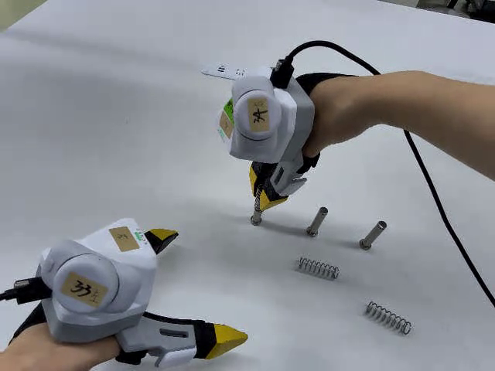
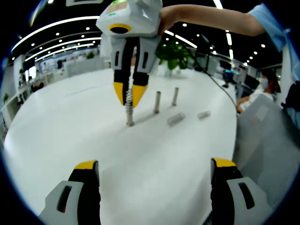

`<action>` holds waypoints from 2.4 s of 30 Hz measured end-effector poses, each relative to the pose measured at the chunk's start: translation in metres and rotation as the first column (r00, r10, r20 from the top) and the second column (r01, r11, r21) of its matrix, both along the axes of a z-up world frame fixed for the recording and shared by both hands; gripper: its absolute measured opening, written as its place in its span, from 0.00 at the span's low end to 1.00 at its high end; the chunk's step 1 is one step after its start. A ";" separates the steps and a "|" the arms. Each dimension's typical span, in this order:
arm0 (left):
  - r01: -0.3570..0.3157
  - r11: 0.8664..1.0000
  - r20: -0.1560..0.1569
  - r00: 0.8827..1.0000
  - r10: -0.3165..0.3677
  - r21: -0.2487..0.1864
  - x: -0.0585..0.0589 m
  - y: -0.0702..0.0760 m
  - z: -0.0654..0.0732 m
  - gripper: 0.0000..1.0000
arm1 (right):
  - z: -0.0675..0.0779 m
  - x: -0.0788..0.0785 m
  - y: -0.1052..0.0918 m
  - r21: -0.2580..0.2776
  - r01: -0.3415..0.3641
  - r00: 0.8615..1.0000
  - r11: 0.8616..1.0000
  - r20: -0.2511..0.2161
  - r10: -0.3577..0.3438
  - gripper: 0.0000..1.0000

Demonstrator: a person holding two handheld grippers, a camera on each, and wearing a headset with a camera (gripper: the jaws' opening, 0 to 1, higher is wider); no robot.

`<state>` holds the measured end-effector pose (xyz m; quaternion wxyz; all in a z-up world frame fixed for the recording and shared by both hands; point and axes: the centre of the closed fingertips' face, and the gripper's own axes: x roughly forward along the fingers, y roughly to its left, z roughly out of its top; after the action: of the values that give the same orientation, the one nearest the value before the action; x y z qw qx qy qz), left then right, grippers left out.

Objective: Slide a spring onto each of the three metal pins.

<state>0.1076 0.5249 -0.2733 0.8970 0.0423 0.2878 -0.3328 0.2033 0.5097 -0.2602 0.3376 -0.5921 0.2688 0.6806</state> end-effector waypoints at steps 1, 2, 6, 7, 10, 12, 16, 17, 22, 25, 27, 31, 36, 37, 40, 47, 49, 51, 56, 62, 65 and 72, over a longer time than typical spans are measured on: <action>0.000 1.000 -0.003 1.000 0.000 -0.001 0.000 0.000 -0.001 1.00 | -0.002 0.000 0.000 -0.001 0.002 1.000 1.000 0.000 -0.002 0.12; -0.001 1.000 -0.004 1.000 0.001 -0.001 0.000 0.000 -0.001 1.00 | -0.003 0.001 0.000 -0.002 0.002 1.000 1.000 0.000 -0.002 0.12; -0.003 1.000 -0.003 1.000 0.003 -0.006 0.000 -0.001 -0.001 1.00 | -0.009 0.003 0.000 -0.004 0.012 1.000 1.000 -0.006 -0.012 0.13; -0.003 1.000 -0.005 1.000 0.003 -0.006 0.000 -0.001 -0.001 1.00 | -0.011 0.004 0.000 -0.003 0.015 1.000 1.000 -0.006 -0.015 0.13; -0.004 1.000 -0.006 1.000 0.004 -0.004 -0.001 0.000 -0.002 1.00 | -0.016 0.003 0.000 -0.004 0.019 1.000 1.000 -0.005 -0.019 0.13; -0.006 1.000 -0.009 1.000 0.006 -0.008 -0.001 0.001 -0.002 1.00 | -0.020 0.003 -0.001 -0.011 0.018 1.000 1.000 -0.001 -0.018 0.13; -0.009 1.000 -0.012 1.000 0.009 -0.007 -0.002 0.002 -0.003 1.00 | -0.024 0.004 0.000 -0.005 0.025 1.000 1.000 0.003 -0.025 0.13; -0.009 1.000 -0.013 1.000 0.009 -0.006 -0.002 0.003 -0.004 1.00 | -0.025 0.004 0.000 -0.003 0.028 1.000 1.000 0.005 -0.028 0.13; -0.009 1.000 -0.013 1.000 0.009 -0.008 -0.002 0.002 -0.003 1.00 | -0.027 0.003 -0.002 -0.001 0.031 0.999 1.000 0.008 -0.031 0.13; -0.012 1.000 -0.014 1.000 0.012 -0.012 -0.002 0.001 -0.004 1.00 | -0.027 0.003 0.000 0.010 0.040 0.999 0.999 0.005 -0.040 0.13; -0.015 1.000 -0.013 1.000 0.015 -0.012 -0.002 0.001 -0.005 1.00 | -0.027 0.003 0.001 0.016 0.035 0.999 0.999 0.009 -0.035 0.13; -0.012 1.000 -0.007 1.000 0.012 -0.009 -0.001 0.000 -0.004 1.00 | -0.029 0.002 0.000 0.013 0.036 0.999 0.999 0.002 -0.036 0.15; -0.018 1.000 -0.006 1.000 0.018 -0.012 -0.001 0.002 -0.003 1.00 | -0.030 0.002 0.002 0.033 0.070 0.997 0.997 -0.015 -0.070 0.24; -0.018 1.000 -0.006 1.000 0.018 -0.012 -0.001 0.002 -0.003 1.00 | -0.030 0.002 0.002 0.037 0.074 0.997 0.997 -0.016 -0.074 0.26; -0.016 1.000 -0.005 1.000 0.016 -0.013 -0.002 0.001 -0.003 1.00 | -0.029 0.001 0.002 0.052 0.085 0.996 0.995 -0.018 -0.085 0.38; -0.011 1.000 0.003 1.000 0.011 -0.013 0.000 0.000 0.000 1.00 | -0.025 0.002 0.002 0.113 0.159 0.987 0.981 -0.044 -0.155 0.64; -0.006 1.000 0.006 1.000 0.007 -0.011 0.001 -0.001 0.001 1.00 | -0.022 0.003 0.000 0.133 0.175 0.984 0.976 -0.050 -0.170 0.72; -0.002 1.000 0.010 1.000 0.002 -0.009 0.002 -0.001 0.002 1.00 | -0.017 0.003 0.001 0.171 0.189 0.982 0.967 -0.055 -0.182 0.80; 0.006 1.000 0.018 1.000 -0.006 0.000 0.003 -0.002 0.005 1.00 | -0.006 -0.001 0.000 0.252 0.268 0.962 0.930 -0.110 -0.248 0.96; 0.022 1.000 0.025 0.999 -0.022 0.007 0.006 -0.004 0.009 1.00 | 0.003 -0.003 -0.015 0.285 0.337 0.940 0.897 -0.150 -0.306 0.99; 0.032 0.999 0.027 0.999 -0.032 0.013 0.007 -0.006 0.009 1.00 | 0.007 -0.003 -0.024 0.301 0.366 0.930 0.881 -0.161 -0.331 0.99; 0.054 0.998 0.029 0.998 -0.054 0.023 0.006 -0.009 0.011 1.00 | 0.023 -0.007 -0.042 0.375 0.470 0.882 0.799 -0.239 -0.406 0.99</action>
<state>0.1141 0.5157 -0.2622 0.8913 0.0648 0.2771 -0.3531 0.1966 0.4674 -0.2374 0.5851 -0.3746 0.2689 0.6671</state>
